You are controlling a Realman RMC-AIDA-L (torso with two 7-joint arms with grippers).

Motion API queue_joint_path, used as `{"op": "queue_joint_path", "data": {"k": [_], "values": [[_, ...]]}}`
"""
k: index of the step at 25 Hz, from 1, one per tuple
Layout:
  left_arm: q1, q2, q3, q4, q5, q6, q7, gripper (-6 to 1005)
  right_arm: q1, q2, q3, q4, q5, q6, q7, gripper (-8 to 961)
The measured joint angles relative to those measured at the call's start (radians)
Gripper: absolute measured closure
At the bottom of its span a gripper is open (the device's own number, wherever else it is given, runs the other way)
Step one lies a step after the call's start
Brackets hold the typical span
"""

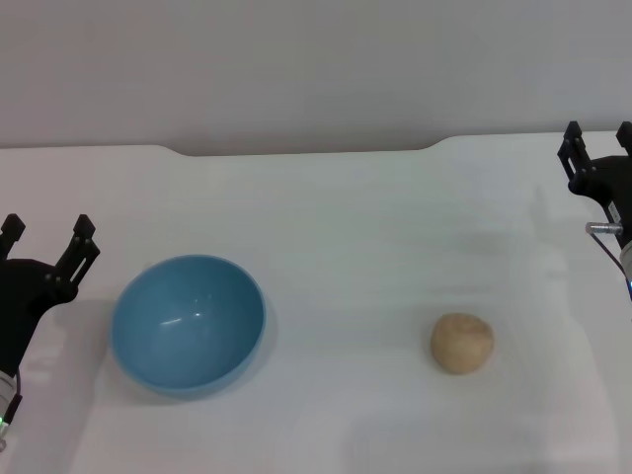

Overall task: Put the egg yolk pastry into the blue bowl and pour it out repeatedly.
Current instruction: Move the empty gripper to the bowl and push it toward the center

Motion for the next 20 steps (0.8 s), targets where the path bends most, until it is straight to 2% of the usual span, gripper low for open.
{"op": "queue_joint_path", "data": {"k": [14, 17, 20], "values": [[-0.001, 0.003, 0.001, -0.009, 0.000, 0.000, -0.004, 149, -0.004, 0.000, 0.000, 0.004, 0.000, 0.000, 0.000, 348], [-0.015, 0.011, -0.004, -0.022, 0.000, -0.002, -0.010, 149, -0.006, 0.000, 0.000, 0.004, 0.000, 0.000, 0.000, 348], [-0.051, 0.028, -0.011, -0.030, 0.005, -0.028, -0.059, 151, -0.007, 0.000, 0.000, 0.004, 0.000, 0.000, 0.000, 348]]}}
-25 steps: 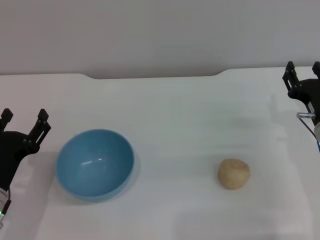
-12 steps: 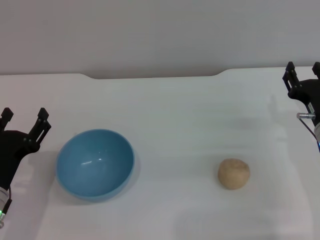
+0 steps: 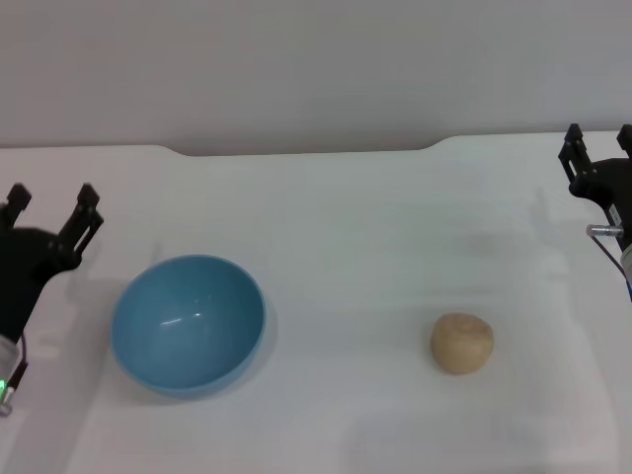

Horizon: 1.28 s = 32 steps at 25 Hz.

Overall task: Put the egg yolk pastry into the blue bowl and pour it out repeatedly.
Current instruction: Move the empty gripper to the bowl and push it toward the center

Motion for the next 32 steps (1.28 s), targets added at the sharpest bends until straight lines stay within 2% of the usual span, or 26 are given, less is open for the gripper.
{"op": "queue_joint_path", "data": {"k": [8, 9, 11, 13, 17, 18, 20, 25, 32], "values": [[-0.144, 0.086, 0.002, -0.002, 0.098, -0.180, -0.217, 151, -0.002, 0.002, -0.003, 0.000, -0.005, 0.000, 0.000, 348], [-0.151, 0.092, 0.003, -0.002, 0.109, -0.187, -0.235, 152, -0.002, 0.002, -0.003, 0.000, -0.006, 0.000, 0.000, 348], [-0.177, 0.124, 0.006, -0.002, 0.162, -0.214, -0.323, 153, -0.003, 0.003, -0.003, 0.000, -0.007, 0.000, 0.000, 348], [-0.189, 0.146, 0.005, -0.002, 0.199, -0.230, -0.382, 155, -0.004, 0.003, -0.003, 0.000, -0.007, 0.000, 0.000, 348], [-0.214, 0.185, 0.004, -0.003, 0.225, -0.280, -0.453, 157, -0.004, 0.003, -0.003, -0.001, -0.007, 0.001, 0.000, 348], [-0.240, 0.207, 0.009, -0.004, 0.255, -0.338, -0.498, 157, -0.004, 0.003, -0.003, -0.002, -0.007, 0.002, 0.000, 348], [-0.249, 0.213, 0.009, -0.004, 0.270, -0.357, -0.516, 157, -0.004, 0.003, -0.003, -0.002, -0.008, 0.002, 0.000, 348], [-0.315, 0.247, 0.026, -0.003, 0.368, -0.451, -0.639, 155, -0.001, 0.002, -0.003, -0.004, -0.006, 0.002, 0.000, 348], [-0.342, 0.275, 0.075, -0.001, 0.370, -0.475, -0.697, 155, -0.003, 0.002, -0.003, -0.006, -0.004, 0.002, 0.000, 348]]}}
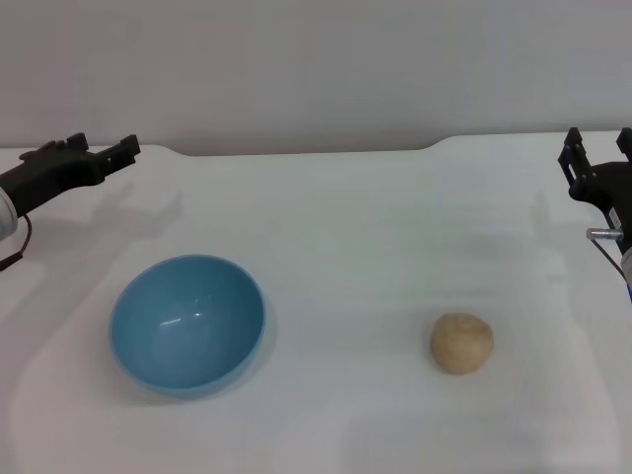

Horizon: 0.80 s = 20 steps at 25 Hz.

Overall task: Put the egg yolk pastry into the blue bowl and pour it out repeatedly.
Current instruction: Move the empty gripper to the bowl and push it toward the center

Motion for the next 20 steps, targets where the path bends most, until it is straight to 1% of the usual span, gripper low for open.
{"op": "queue_joint_path", "data": {"k": [3, 5, 8, 10, 14, 19, 20], "values": [[-0.014, 0.029, 0.061, -0.002, 0.001, 0.005, -0.078, 155, 0.001, 0.000, 0.000, 0.000, 0.001, 0.000, 0.000, 348], [-0.024, 0.057, 0.111, -0.003, 0.001, 0.023, -0.152, 155, 0.000, 0.000, 0.000, 0.001, 0.002, 0.000, 0.000, 348], [-0.031, 0.093, 0.149, 0.001, 0.001, 0.066, -0.226, 155, -0.002, 0.000, 0.000, 0.001, 0.003, 0.000, 0.000, 349], [-0.032, 0.110, 0.151, 0.009, 0.001, 0.099, -0.257, 156, -0.002, 0.000, 0.000, 0.001, 0.003, 0.000, 0.000, 349], [-0.037, 0.132, 0.159, 0.010, 0.001, 0.115, -0.281, 156, -0.002, 0.000, 0.004, 0.000, 0.004, 0.000, 0.000, 350], [-0.053, 0.166, 0.246, 0.011, 0.001, 0.127, -0.304, 156, -0.001, 0.000, 0.003, 0.000, 0.004, 0.000, 0.000, 349], [-0.056, 0.176, 0.268, 0.011, 0.001, 0.136, -0.305, 156, -0.001, 0.000, 0.003, 0.000, 0.004, 0.000, 0.000, 349]]}}
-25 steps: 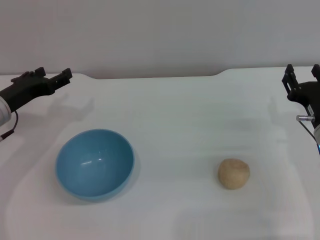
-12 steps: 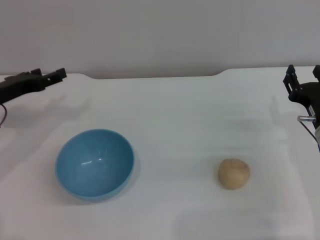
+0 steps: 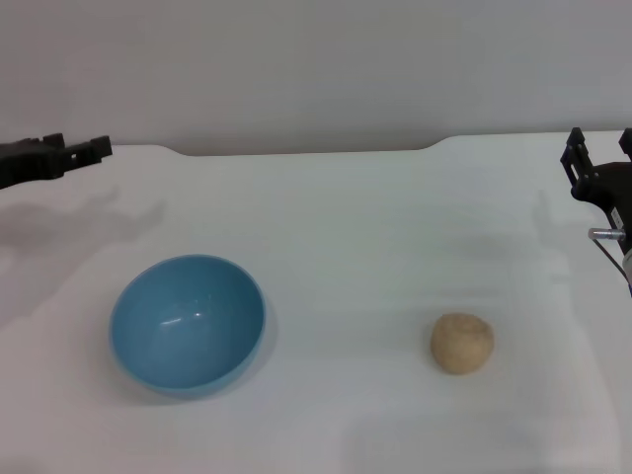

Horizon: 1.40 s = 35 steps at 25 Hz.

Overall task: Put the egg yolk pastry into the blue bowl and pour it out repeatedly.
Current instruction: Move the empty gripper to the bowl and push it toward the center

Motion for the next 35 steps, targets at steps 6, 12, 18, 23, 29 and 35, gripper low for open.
{"op": "queue_joint_path", "data": {"k": [6, 12, 18, 23, 29, 35], "values": [[-0.002, 0.027, 0.060, 0.029, 0.000, 0.047, -0.005, 167, 0.000, 0.000, 0.006, -0.002, 0.000, 0.002, 0.000, 349], [-0.027, 0.005, 0.150, 0.157, 0.000, 0.134, -0.069, 236, 0.002, -0.001, 0.009, -0.003, 0.000, 0.024, 0.000, 350], [-0.127, -0.136, 0.231, 0.416, 0.000, 0.242, -0.105, 305, 0.010, -0.003, 0.011, -0.003, 0.000, 0.026, 0.000, 349], [-0.215, -0.332, 0.427, 0.770, -0.003, 0.334, -0.195, 338, 0.006, -0.003, 0.011, -0.003, 0.000, 0.026, 0.000, 349], [-0.224, -0.448, 0.540, 1.035, -0.050, 0.503, -0.242, 321, 0.001, -0.002, 0.011, -0.003, 0.000, 0.026, 0.000, 349], [-0.186, -0.458, 0.620, 1.190, -0.099, 0.630, -0.317, 276, 0.001, -0.001, 0.001, -0.003, 0.000, 0.028, 0.000, 350]]}}
